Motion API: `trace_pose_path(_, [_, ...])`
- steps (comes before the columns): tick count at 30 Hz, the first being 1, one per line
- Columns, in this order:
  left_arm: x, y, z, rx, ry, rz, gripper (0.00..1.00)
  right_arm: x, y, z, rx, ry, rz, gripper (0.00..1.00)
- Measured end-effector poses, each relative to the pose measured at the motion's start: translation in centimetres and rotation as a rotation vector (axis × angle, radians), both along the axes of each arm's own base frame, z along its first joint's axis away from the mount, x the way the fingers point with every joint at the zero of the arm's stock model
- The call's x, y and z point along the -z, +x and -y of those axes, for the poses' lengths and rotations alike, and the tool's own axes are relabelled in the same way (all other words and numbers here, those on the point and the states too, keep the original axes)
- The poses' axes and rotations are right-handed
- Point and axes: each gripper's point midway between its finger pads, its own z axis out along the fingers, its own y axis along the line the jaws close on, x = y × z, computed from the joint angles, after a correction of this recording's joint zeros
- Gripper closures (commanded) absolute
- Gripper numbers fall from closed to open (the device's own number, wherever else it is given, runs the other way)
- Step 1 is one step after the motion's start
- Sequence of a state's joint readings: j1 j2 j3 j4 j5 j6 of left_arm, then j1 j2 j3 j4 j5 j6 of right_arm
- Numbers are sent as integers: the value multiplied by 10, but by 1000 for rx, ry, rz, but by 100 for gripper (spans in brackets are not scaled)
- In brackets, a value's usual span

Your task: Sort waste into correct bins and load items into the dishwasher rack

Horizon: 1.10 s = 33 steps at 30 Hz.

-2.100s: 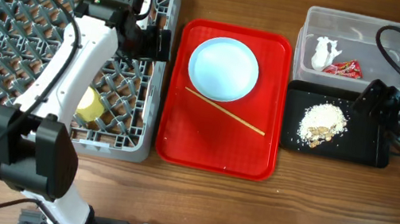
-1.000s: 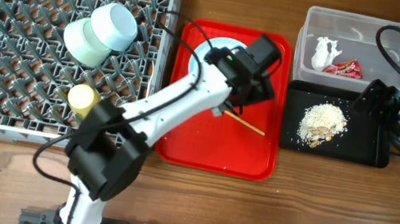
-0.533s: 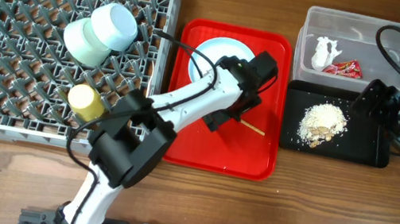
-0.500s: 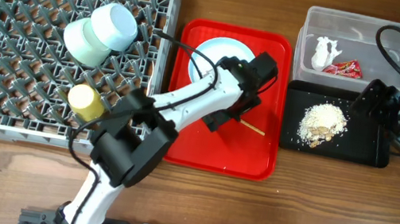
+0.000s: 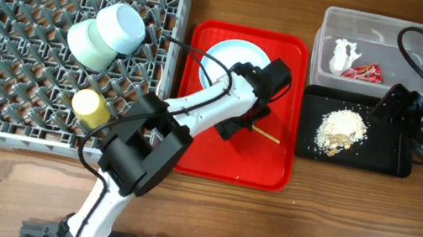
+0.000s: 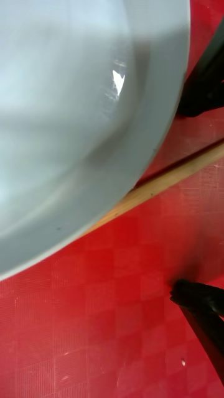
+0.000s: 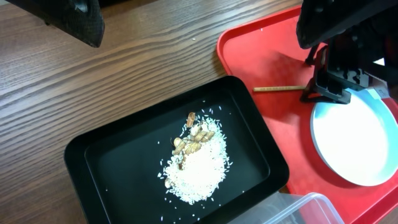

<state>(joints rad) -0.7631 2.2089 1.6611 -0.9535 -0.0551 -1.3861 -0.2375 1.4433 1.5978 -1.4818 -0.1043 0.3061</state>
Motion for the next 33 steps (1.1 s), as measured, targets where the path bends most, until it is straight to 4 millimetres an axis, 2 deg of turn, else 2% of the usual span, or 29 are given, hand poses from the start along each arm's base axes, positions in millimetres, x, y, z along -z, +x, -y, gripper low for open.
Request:
trace_pose_path(12, [1,-11,-7,-7,24,-49,55,0,0,0,-1,0,0,0])
trace_pose_path(27, [1,-16,-5,-7,7,-74,76,0,0,0,-1,0,0,0])
trace_pose_path(33, [1,-18,-5,-6,7,-85,80,0,0,0,-1,0,0,0])
